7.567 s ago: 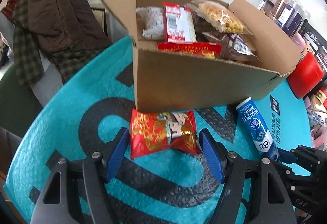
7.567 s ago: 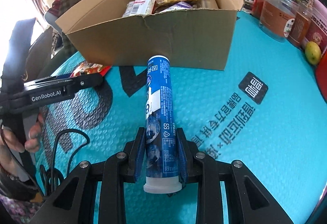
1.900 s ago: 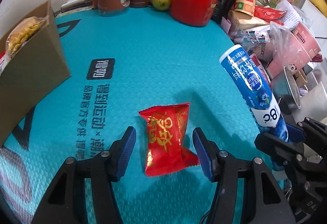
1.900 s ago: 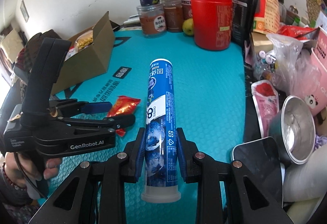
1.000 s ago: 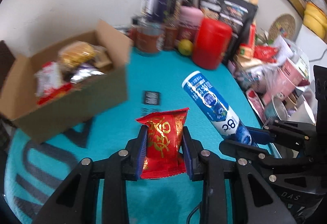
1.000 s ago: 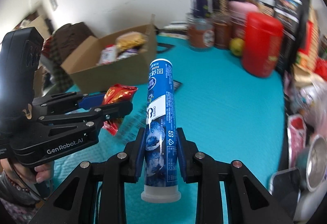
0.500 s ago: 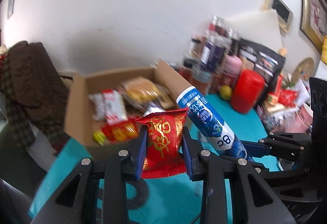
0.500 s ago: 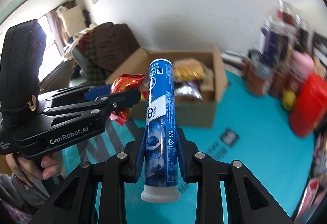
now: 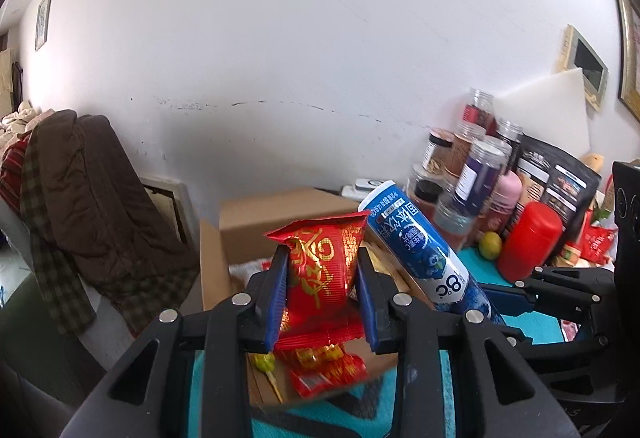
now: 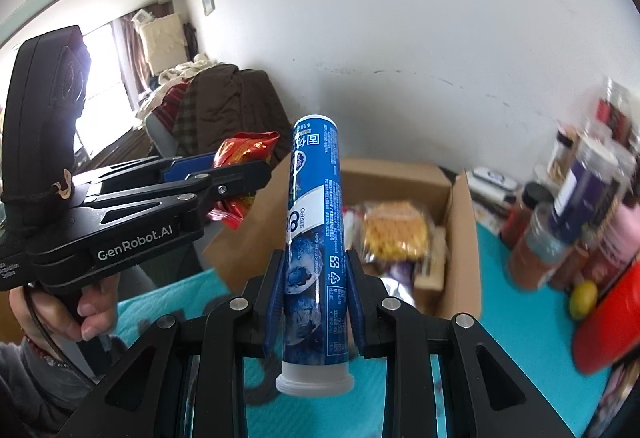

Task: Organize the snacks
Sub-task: 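Carry the red packet and blue tube over the box and lower them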

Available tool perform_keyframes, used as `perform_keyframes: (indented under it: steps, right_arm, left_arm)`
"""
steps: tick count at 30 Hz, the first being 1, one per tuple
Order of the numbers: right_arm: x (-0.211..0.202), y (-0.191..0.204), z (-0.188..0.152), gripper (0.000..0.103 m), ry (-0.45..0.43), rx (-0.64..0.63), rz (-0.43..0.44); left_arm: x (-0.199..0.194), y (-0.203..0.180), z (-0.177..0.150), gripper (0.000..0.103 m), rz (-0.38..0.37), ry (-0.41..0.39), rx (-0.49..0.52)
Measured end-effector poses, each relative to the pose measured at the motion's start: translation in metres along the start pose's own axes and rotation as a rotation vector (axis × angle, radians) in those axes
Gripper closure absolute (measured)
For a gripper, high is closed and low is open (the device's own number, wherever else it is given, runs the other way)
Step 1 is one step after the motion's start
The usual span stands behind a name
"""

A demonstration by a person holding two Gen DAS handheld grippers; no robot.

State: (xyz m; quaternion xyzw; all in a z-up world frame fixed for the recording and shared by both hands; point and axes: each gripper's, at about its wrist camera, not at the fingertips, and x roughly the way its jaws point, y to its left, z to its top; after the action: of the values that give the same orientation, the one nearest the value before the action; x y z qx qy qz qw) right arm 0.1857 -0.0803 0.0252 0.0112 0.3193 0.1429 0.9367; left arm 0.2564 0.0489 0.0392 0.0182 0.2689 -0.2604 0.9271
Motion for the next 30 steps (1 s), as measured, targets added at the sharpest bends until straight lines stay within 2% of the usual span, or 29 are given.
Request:
perform_keyframes:
  steps: [6,10,16,23,30]
  right_arm:
    - [0.034,-0.013,0.02,0.075,0.026,0.004,-0.025]
    - [0.063,-0.024,0.027,0.075,0.065,0.001,-0.088]
    - [0.101,-0.041,0.033,0.075,0.129,0.004,-0.125]
    - [0.137,-0.054,0.033,0.075,0.216,0.001,-0.135]
    - [0.156,-0.058,0.026,0.075,0.273,0.016,-0.107]
  left_arm:
    - [0.039,0.017,0.015,0.072,0.015,0.037,-0.013]
    - [0.074,0.027,0.016,0.072,0.023,0.101,-0.021]
    - [0.122,0.033,0.013,0.072,0.065,0.199,-0.003]
    - [0.162,0.036,0.004,0.072,0.084,0.293,-0.014]
    - [0.184,0.036,-0.007,0.072,0.085,0.386,-0.024]
